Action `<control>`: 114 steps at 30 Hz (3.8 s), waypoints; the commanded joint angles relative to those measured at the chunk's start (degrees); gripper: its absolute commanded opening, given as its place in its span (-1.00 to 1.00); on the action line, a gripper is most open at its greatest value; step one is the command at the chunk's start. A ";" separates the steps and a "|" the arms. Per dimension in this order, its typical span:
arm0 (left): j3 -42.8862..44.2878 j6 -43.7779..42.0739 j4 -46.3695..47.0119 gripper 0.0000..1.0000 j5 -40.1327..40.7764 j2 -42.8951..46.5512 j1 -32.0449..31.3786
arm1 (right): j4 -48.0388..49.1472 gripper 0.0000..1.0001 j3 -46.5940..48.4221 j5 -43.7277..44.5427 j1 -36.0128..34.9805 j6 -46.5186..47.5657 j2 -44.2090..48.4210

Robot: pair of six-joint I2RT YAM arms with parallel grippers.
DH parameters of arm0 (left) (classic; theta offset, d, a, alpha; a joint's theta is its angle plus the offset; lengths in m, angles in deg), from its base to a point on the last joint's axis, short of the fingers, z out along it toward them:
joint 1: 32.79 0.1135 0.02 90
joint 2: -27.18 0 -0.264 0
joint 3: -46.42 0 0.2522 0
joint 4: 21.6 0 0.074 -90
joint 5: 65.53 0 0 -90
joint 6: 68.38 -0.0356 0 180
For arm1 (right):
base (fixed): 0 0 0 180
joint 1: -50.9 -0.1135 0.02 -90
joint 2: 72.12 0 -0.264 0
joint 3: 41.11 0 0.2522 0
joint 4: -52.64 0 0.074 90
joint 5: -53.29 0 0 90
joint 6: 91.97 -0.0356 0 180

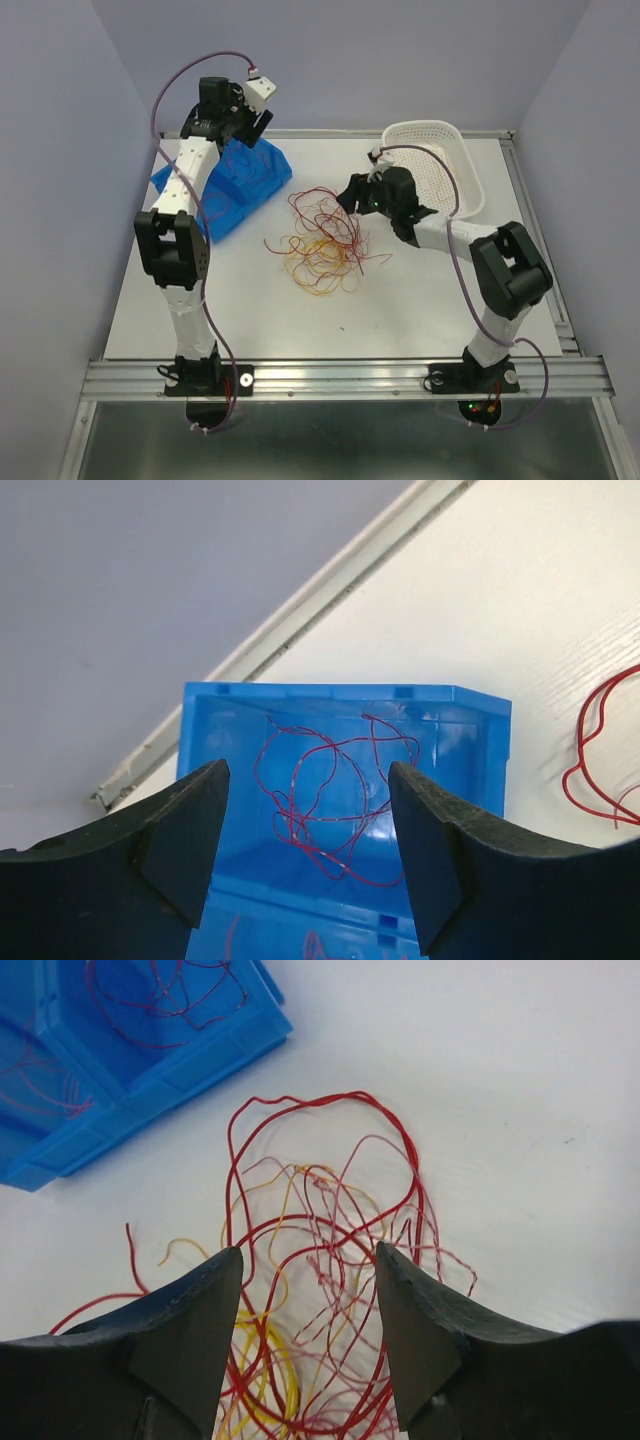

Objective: Untangle the cables
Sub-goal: Pick up the cable at the center of the board, then place the cable in the bin.

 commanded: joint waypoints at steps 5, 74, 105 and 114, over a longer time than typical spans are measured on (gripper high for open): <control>-14.00 1.31 6.11 0.53 -3.63 15.55 -0.11 | -7.39 0.17 16.43 4.23 0.48 3.12 -11.93; -74.14 27.68 65.89 0.77 -53.12 54.87 -14.17 | -2.03 -0.99 11.69 -40.32 -0.66 -7.69 34.91; -67.55 24.69 61.50 -0.09 -44.85 46.96 -22.79 | 0.17 -0.99 10.73 -40.76 -0.93 -9.10 34.64; -68.95 19.42 55.26 0.52 -48.19 50.12 -22.79 | -0.10 -0.99 10.29 -40.76 -0.93 -9.10 35.34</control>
